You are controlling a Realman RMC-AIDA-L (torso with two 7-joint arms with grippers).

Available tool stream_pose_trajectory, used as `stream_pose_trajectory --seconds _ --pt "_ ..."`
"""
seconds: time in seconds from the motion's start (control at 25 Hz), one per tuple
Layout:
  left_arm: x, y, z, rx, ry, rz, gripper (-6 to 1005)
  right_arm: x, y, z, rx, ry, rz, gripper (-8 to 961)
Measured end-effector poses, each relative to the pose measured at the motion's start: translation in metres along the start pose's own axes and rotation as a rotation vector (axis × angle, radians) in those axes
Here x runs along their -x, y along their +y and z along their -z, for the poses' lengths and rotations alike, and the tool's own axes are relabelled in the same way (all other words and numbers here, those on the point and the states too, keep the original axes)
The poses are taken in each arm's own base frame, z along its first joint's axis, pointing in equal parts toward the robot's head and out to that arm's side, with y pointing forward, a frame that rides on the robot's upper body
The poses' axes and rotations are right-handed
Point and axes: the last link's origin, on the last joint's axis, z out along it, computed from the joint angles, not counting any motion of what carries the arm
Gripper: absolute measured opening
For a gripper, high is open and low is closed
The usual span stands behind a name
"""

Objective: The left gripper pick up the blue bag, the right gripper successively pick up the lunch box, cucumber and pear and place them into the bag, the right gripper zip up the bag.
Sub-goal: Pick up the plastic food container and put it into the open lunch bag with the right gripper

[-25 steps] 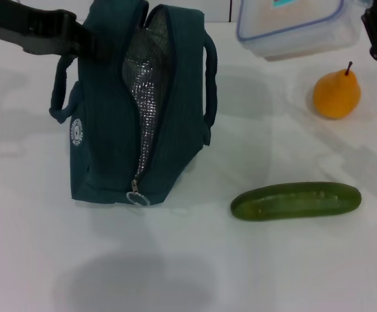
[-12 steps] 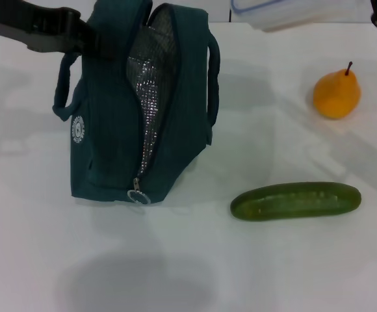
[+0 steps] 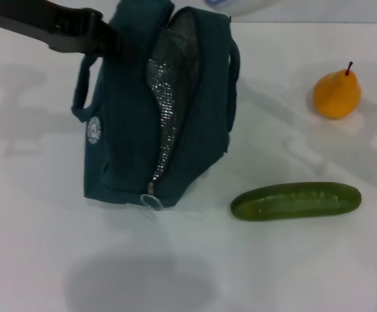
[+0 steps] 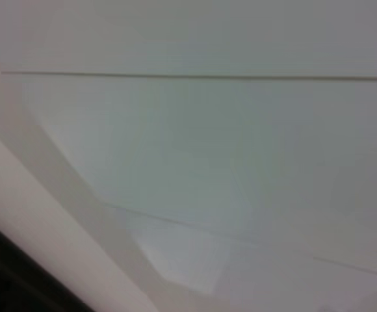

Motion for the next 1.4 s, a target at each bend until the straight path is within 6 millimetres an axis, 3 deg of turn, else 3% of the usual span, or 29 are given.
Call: stream_pose_trajectory --seconds 0.32,0.64,1.4 --pt "-0.006 0.009 -0.015 0.032 -0.034 -0.024 45 -0.005 -0.003 -0.012 -0.001 0.044 -0.014 79" --pt "-0.012 0.019 -0.024 0.064 -0.039 -0.054 45 -0.01 -0.016 -0.008 -0.087 0.057 -0.013 77" --pt "-0.009 0.007 -0.033 0.136 -0.005 -0.007 45 -0.03 -0.052 0.005 -0.346 0.192 0.012 62"
